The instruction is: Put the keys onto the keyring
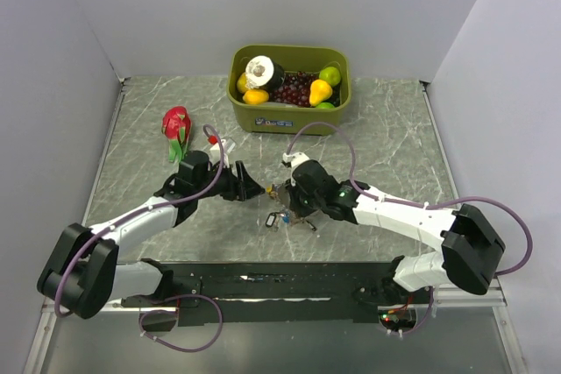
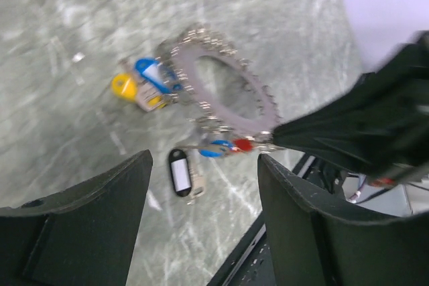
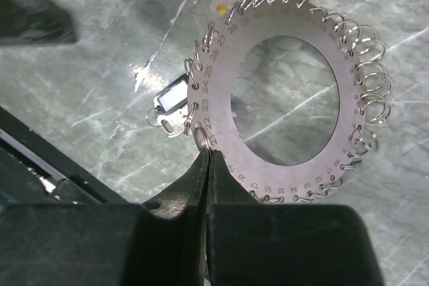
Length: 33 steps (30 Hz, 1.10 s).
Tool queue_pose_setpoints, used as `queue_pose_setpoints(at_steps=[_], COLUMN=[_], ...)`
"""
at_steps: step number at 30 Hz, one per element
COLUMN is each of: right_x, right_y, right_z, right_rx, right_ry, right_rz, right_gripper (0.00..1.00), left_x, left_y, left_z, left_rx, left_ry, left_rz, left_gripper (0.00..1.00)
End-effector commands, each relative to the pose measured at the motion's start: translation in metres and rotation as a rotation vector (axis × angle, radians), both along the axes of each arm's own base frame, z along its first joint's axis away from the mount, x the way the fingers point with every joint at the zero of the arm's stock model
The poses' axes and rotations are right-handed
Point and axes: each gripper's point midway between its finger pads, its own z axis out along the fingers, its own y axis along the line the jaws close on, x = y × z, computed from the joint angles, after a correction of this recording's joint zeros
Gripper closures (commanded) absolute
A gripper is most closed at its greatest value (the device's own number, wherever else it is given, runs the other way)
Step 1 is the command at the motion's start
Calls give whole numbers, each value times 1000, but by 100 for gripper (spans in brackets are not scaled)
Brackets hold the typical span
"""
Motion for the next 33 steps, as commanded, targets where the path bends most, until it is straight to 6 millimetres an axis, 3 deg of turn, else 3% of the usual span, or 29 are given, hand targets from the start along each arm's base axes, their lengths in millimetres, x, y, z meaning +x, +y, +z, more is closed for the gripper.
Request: queue_pose_setpoints(at_steps=[1,4,6,9,12,17,23,28,33], right_x=[10,15,13,12,12,11,10,14,22], right_y=[-12,-20,-19,-15,-11,-7,8,20,25], right_z=[-3,-10,-10,0,12,13,-6,-29,-39], right_rx=[-49,-112,-103,-51,12,56,49,12,-7], right_ry=[-51,-39,-33,-37,-44,-18,47,121,153], right_rz=[-24,-67,-63,-60,-53,-26,37,37,-1], right_gripper=[100,100,75,50,39,39,43,53,62], left_x=[-2,-1,-1,-2,-2,-2,-6,-10,-13], left_y=[-9,-10,-10,-10,-11,-11,-13,-18,-18], left_z=[27,26,24,22,23,19,13,8,9], left_rx=[-45,-39,-31,-31,-34,-25,-28,-9,-3], left_ry=[-118,-115,-113,-110,-112,-104,-92,-88,-91], left_rz=[-42,-47,-45,-44,-46,-47,-65,-76,-72], left_gripper=[29,29,30,29,29,29,30,31,31])
